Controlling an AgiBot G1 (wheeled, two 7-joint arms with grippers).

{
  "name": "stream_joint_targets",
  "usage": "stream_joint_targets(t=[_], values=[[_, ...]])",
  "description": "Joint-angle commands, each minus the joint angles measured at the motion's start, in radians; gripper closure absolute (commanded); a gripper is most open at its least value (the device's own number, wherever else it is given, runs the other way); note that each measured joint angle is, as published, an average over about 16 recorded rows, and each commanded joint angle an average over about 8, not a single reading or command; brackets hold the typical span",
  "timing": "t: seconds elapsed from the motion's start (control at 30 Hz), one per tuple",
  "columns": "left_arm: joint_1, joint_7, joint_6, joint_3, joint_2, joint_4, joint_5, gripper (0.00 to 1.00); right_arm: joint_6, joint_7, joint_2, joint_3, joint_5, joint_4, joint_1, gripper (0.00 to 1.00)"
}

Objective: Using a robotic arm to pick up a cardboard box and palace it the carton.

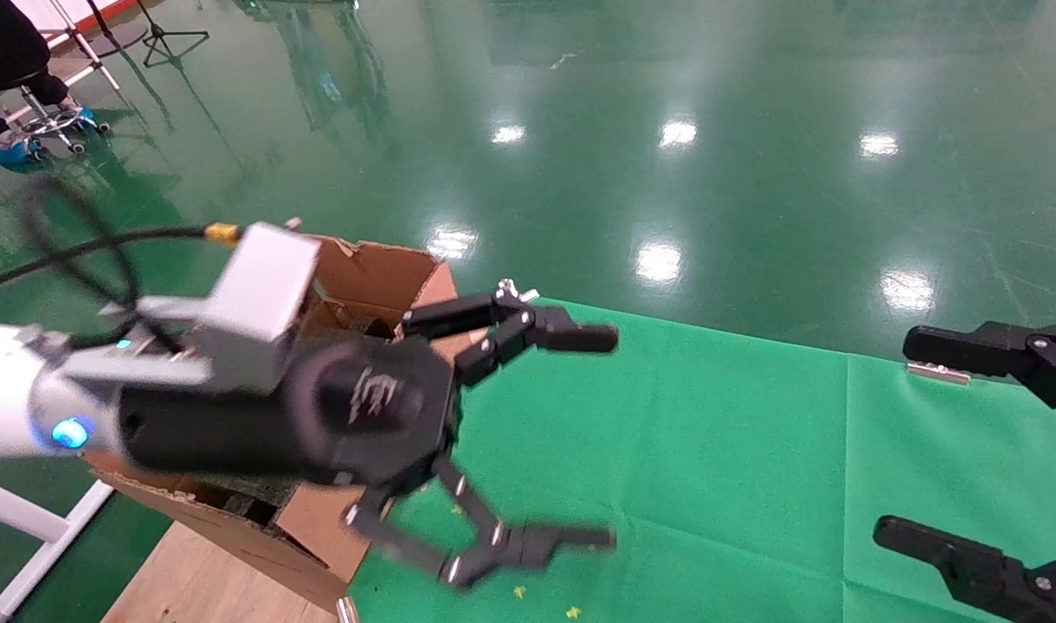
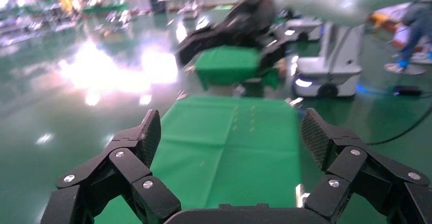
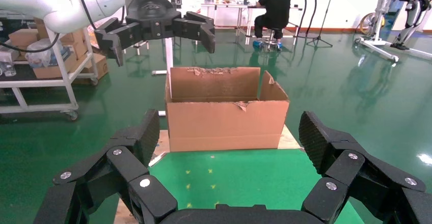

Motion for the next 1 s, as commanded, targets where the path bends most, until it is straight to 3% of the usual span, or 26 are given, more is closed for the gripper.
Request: stream_joint_targets(t=[0.03, 1.0], values=[[0.027, 0.008, 0.010, -0.023, -0.002, -0.029, -0.027, 0.00, 0.000, 0.000, 0.000, 0.000, 0.000, 0.000, 0.000, 0.00], [0.005, 0.002, 0.001, -0.004, -0.001, -0.006, -0.006, 0.00, 0.000, 0.000, 0.000, 0.000, 0.000, 0.000, 0.000, 0.00]])
